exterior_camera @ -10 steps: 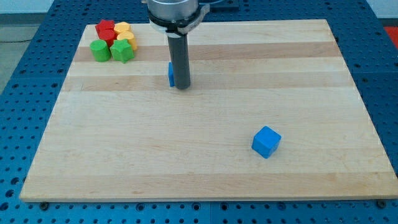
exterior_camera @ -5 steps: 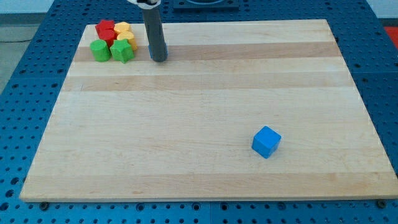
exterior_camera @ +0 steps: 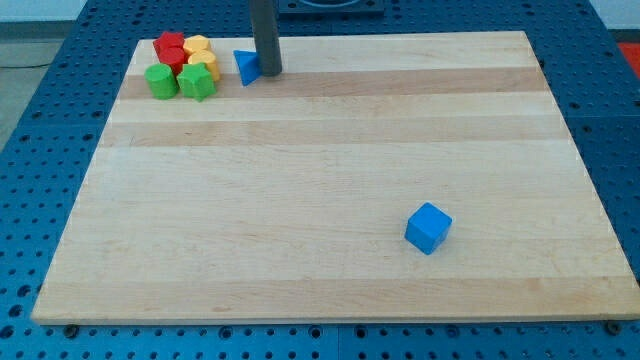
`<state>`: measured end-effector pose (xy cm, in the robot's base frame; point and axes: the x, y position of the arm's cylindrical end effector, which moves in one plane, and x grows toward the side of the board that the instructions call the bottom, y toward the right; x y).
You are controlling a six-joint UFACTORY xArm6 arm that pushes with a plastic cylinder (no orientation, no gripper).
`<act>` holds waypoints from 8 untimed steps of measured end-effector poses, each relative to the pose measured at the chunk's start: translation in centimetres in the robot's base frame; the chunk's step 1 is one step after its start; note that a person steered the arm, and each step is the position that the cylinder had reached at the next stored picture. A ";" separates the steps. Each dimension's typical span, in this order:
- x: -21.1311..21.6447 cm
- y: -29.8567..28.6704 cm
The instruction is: Move the blue triangle into the yellow blocks
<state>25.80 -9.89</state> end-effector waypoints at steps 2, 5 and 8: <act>-0.6 -2.7; -0.7 -3.5; -1.0 -4.5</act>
<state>24.75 -14.41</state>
